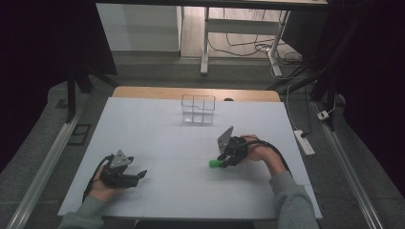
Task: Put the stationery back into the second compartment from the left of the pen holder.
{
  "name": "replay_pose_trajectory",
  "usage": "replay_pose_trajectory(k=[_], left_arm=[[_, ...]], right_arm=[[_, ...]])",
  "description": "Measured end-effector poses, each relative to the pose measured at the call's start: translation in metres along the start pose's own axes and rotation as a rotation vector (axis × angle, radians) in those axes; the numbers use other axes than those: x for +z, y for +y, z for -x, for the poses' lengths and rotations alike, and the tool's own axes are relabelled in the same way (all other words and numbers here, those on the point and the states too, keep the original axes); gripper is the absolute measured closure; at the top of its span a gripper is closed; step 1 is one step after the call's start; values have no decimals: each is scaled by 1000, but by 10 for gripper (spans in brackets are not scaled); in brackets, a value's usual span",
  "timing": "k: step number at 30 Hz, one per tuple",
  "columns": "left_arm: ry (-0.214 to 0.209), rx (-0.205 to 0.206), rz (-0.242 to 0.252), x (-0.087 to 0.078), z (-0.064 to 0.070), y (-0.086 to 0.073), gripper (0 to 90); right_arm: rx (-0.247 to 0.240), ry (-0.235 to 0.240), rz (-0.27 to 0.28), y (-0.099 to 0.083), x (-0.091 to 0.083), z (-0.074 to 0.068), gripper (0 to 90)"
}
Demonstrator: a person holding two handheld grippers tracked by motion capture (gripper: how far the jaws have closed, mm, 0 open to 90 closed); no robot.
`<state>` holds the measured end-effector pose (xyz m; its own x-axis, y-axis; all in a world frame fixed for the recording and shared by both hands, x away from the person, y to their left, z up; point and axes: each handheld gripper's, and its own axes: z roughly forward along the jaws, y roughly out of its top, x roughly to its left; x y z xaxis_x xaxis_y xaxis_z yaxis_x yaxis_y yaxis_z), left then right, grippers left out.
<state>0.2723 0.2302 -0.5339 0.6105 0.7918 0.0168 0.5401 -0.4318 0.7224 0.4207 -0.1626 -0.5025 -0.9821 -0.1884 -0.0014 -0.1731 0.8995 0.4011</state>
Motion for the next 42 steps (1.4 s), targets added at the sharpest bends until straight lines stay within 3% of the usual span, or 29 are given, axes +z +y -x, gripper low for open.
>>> replay_pose_trajectory(k=[6,15,31,42], left_arm=[[0,0,1,-1,0,0,248],[1,0,1,-1,-1,-1,248],[1,-1,3,-1,0,-1,248],[0,1,2,0,0,-1,249]], right_arm=[[1,-39,-22,3,-2,-3,667],[123,-117,139,0,-27,-3,667],[256,-193,284,2,-49,-7,667],[383,-248,360,4,-54,-5,666]])
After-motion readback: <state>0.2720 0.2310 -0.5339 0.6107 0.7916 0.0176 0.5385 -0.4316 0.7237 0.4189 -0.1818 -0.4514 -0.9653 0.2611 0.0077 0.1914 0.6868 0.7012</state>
